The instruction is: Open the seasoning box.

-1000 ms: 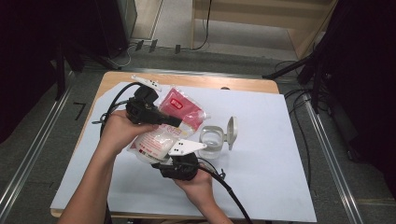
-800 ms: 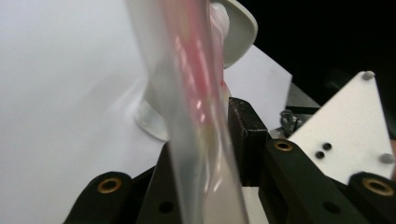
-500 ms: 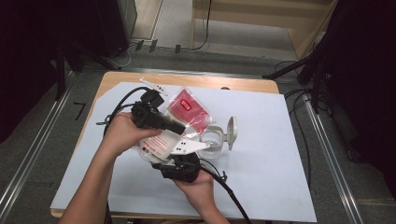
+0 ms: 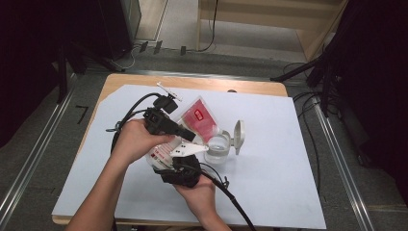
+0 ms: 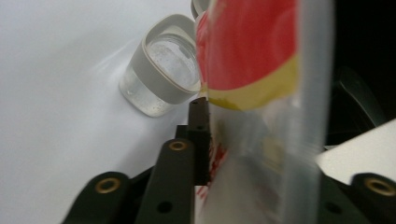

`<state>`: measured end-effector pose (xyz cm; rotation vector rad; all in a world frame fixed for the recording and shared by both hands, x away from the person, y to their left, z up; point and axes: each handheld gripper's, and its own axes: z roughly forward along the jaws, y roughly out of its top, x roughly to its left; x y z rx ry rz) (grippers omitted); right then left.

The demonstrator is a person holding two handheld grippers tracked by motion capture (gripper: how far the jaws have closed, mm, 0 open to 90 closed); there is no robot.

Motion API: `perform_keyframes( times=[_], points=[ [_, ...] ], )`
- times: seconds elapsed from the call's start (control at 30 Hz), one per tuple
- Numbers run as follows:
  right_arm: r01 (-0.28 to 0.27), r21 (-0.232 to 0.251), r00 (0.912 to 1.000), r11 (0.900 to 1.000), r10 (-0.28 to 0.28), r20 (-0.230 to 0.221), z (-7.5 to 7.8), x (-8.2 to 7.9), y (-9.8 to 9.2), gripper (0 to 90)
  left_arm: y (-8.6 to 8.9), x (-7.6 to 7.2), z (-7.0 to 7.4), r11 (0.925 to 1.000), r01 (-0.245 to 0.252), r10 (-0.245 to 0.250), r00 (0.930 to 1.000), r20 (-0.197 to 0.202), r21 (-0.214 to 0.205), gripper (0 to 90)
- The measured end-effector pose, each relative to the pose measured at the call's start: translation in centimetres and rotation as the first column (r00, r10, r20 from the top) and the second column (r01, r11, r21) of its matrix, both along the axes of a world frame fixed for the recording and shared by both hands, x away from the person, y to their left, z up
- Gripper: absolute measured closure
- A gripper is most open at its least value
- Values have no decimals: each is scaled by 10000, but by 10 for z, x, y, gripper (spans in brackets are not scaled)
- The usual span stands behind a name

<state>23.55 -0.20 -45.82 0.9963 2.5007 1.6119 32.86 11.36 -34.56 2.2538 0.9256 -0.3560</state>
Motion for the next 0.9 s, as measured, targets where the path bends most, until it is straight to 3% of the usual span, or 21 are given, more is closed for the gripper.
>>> perform_keyframes(
  times=[0.03, 0.1, 0.43, 0.77, 0.83, 0.9],
  points=[
    [-39, 203, 9998, 9998, 43, -190, -1, 0, -1, 590, -1, -1, 0, 9997, -100, 95, 9997, 225, 239, 744],
    [-82, 372, 9994, 9993, 94, -318, -1, -1, -1, 612, -1, -1, 0, 9997, -29, 18, 9991, 434, 262, 715],
    [370, 1694, 9949, 9849, -204, -986, -5, 0, -12, 621, -4, -6, 4, 9999, 76, -80, 9988, 492, 90, 681],
    [625, 1634, 9963, 9846, -520, -683, -2, -3, -17, 620, 4, -11, 16, 9992, 391, -386, 9980, 507, -92, 661],
    [623, 1670, 9964, 9840, -515, -680, -2, -3, -18, 620, 6, -12, 17, 9995, 325, -321, 9975, 635, -51, 742],
    [551, 1536, 9980, 9866, -496, -393, -1, -5, -17, 620, 7, -12, 16, 9996, 282, -277, 9977, 622, -69, 802]
  ],
)
